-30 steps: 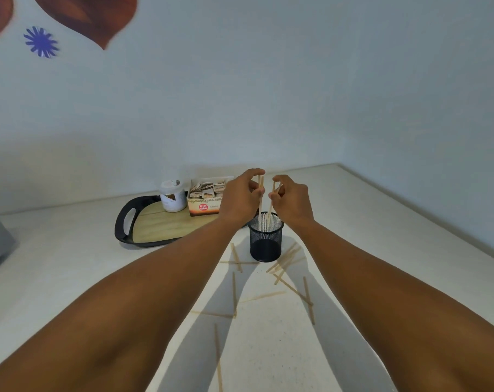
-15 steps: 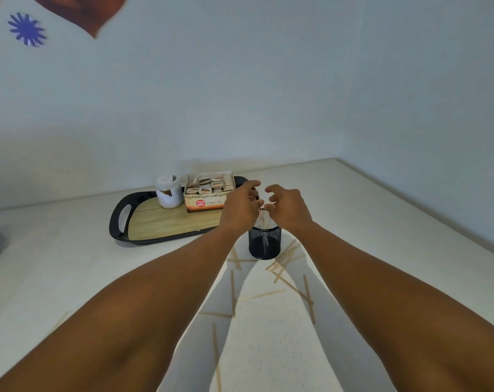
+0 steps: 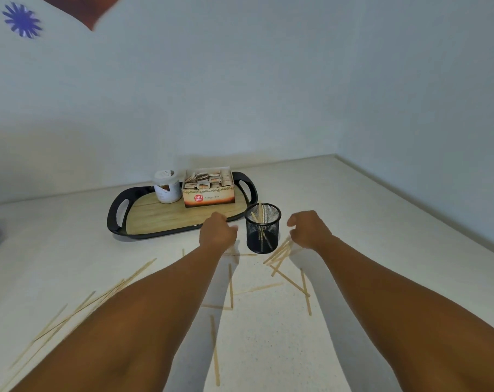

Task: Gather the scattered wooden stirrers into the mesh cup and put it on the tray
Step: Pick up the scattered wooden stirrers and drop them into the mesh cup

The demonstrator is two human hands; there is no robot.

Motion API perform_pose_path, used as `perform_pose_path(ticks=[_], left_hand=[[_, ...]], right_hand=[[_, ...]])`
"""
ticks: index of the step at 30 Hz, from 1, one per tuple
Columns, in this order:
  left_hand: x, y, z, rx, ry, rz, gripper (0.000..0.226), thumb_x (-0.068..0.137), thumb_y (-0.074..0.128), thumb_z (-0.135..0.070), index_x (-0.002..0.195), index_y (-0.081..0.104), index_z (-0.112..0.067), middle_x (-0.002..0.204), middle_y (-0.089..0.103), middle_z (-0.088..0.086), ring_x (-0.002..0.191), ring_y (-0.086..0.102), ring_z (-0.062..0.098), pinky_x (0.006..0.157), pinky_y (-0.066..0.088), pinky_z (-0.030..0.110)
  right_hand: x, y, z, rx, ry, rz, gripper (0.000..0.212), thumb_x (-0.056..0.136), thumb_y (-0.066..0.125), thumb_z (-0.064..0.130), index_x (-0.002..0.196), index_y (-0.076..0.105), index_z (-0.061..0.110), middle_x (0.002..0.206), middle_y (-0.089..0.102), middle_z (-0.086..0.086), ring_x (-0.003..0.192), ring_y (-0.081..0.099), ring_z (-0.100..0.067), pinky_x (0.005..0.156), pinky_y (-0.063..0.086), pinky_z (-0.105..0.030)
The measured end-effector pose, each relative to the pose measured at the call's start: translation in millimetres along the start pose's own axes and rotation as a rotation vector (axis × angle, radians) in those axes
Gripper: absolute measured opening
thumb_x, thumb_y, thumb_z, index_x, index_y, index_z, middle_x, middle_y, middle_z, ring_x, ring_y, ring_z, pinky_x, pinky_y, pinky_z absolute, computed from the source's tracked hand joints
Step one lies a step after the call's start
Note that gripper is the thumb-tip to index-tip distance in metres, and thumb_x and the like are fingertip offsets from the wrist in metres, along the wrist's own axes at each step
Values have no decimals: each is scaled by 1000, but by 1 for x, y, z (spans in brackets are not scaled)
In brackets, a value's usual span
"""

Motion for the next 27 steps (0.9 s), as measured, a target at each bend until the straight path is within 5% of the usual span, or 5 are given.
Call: perform_pose_path(ticks=[8,12,20,27], left_hand=[[-12,29,22,190,5,155,55,91,67,-44,134,54,-12,132,60,8,121,56,25,95,44,32],[-16,28,27,273,77,145,49,87,74,-37,129,61,-16,131,61,4,120,55,24,98,47,35],[-11,24,30,253,44,191,37,82,79,-18,119,73,-18,121,68,1,102,61,18,83,45,26],[-16,28,26,469,51,367,42,85,77,-23,124,65,-11,118,68,3,97,61,18,88,51,28]], right_hand=[[-21,36,2,-214,-147,308,41,89,59,3,128,64,17,133,60,-7,122,54,-25,101,43,-30],[-29,36,8,-252,-224,326,43,89,62,2,131,62,13,132,58,-7,122,52,-24,99,41,-28],[-31,42,16,-344,-285,469,28,89,63,8,115,73,13,104,63,1,100,54,-14,79,37,-21],[-28,50,15,-355,-247,494,21,84,64,4,100,75,13,104,64,-1,101,61,-20,76,43,-22]])
Point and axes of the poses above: each hand's wrist, its own x-axis towards the middle knuckle, its own y-axis out of the palm, z = x × y, the point moved 7 cm from there along x, towards the middle knuckle
